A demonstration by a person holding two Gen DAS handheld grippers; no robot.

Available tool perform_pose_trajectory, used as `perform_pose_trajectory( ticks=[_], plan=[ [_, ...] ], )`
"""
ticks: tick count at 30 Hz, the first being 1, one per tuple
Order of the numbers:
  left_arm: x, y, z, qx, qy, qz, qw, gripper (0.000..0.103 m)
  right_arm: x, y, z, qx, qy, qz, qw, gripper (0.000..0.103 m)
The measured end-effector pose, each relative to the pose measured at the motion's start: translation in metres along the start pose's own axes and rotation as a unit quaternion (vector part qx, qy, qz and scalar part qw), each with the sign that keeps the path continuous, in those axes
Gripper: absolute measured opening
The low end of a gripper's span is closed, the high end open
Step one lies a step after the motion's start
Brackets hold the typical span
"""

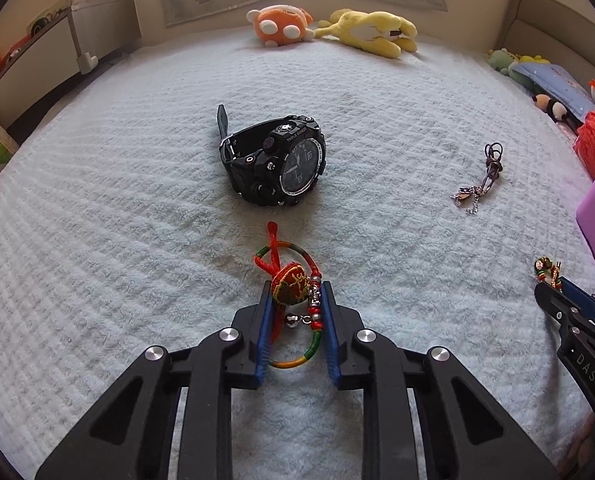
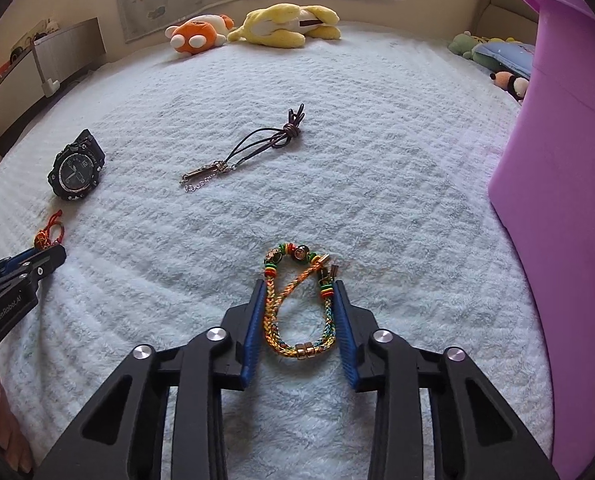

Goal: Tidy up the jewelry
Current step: 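Close the left tool on the red-string bracelet while the right tool grips the beaded braided bracelet, then lift and carry both bracelets in both tools over the pink tub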

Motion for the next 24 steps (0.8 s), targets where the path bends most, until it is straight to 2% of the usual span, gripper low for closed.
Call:
perform_pose_trajectory(
  ticks=[3, 13, 24],
  plan=[
    [-0.006, -0.003, -0.001, 0.000, -0.010, -0.004, 0.9999, 0.021, -0.004, -0.002, -0.005, -0.008, 0.001, -0.002, 1.000, 0.018],
    [-0.041, -0.018, 0.001, 0.020, -0.040, -0.025, 0.9987, 0.020, -0.034, -0.018, -0.018, 0.012, 0.023, -0.017, 1.000, 0.017],
    [-0.100, -0.020, 0.002, 0.051, -0.068, -0.054, 0.9949, 0.020, -0.107, -0.042, -0.042, 0.044, 0.045, -0.042, 0.997, 0.017]
  ],
)
Point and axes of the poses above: each gripper's, at about its wrist camera, not at the fingertips, and x roughly the way its jaws point, z to its right, y to its top, the point moved 7 cm from there along x, roughly the way its jaws point, and after that the axes turned 3 degrees about z, right-handed, at the moved point
